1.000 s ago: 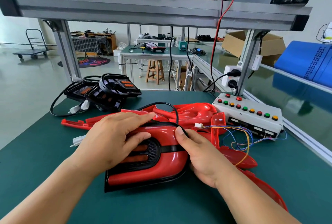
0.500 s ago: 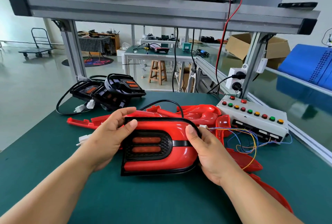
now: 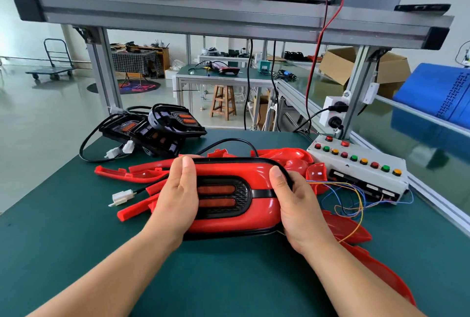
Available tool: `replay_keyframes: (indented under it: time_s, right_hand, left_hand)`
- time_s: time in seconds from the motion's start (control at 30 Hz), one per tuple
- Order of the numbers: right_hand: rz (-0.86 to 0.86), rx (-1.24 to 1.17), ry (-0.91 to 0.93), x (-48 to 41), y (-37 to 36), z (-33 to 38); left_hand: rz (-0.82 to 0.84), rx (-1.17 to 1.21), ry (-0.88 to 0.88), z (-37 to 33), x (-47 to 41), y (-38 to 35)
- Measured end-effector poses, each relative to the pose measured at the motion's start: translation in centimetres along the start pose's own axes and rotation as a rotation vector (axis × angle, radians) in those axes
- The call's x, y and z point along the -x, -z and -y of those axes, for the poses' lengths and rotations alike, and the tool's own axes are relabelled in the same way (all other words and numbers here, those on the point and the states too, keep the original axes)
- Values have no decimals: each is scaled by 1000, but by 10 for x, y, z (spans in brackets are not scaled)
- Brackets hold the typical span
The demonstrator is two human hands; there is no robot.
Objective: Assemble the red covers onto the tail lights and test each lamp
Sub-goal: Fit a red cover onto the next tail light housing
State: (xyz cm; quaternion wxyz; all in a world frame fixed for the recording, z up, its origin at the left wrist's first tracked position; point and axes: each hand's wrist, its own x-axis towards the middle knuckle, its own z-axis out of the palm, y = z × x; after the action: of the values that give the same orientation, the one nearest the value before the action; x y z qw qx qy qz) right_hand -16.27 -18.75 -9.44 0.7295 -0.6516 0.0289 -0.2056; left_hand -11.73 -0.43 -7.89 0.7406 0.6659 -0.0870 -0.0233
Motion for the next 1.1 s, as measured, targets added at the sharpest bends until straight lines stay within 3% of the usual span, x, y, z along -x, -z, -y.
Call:
replay_keyframes:
  time_s: [0.27,0.73,0.93,1.1]
  right_hand:
    - [-63,-25,-6,0,-3,0]
    - [-45,-97,-26,0,-2,-4]
    - [-42,-112,-51,-2,-2,-4]
    - [-24,-110,-67,-1,0,-4]
  left_hand:
    - [-76,-110,-106,4,0,-2]
    - [-154,-152,-122,5,-2,-5]
    - [-70,-24,-41,0,-2,-5]
    - [-45,-47,-82,2,0,-4]
